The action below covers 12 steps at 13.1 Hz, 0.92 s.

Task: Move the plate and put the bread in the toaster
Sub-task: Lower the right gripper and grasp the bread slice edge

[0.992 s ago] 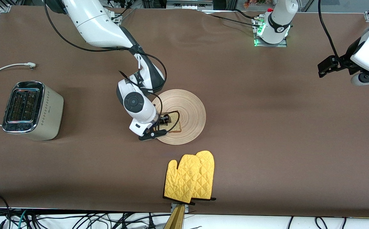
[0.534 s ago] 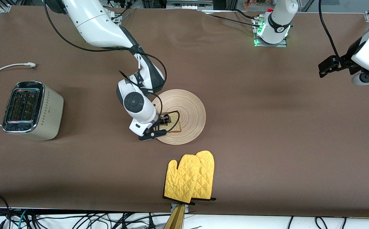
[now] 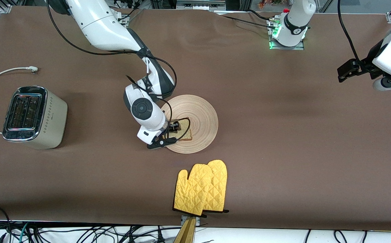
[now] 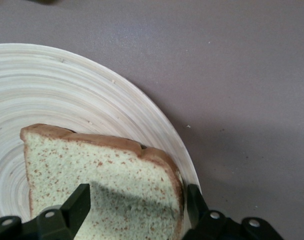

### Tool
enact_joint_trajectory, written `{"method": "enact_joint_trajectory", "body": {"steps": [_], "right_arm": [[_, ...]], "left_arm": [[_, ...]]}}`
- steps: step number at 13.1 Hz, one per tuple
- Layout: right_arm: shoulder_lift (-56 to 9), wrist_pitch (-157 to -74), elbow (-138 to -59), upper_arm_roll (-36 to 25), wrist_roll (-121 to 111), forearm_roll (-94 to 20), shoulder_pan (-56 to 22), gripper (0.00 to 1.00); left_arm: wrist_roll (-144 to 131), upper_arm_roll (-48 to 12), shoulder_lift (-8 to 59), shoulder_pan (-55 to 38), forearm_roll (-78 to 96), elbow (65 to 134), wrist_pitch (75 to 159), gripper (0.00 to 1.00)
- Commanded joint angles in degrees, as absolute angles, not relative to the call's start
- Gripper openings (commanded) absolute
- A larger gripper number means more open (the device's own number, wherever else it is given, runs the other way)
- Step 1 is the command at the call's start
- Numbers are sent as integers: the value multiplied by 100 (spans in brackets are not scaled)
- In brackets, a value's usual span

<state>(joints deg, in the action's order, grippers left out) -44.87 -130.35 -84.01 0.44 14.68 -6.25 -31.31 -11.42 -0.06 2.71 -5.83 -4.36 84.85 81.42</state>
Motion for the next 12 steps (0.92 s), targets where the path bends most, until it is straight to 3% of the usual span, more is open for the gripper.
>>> {"method": "enact_joint_trajectory", "body": {"steps": [1, 12], "right_arm": [[-4544, -13025, -8350, 9, 1397, -703, -3173, 84], [-4588, -13025, -8350, 9, 1433, -703, -3173, 64]], "left_arm": [[-1195, -26, 343, -598, -615, 8314, 8104, 100], [-1195, -70, 334, -606, -633, 8314, 8104, 100]]}}
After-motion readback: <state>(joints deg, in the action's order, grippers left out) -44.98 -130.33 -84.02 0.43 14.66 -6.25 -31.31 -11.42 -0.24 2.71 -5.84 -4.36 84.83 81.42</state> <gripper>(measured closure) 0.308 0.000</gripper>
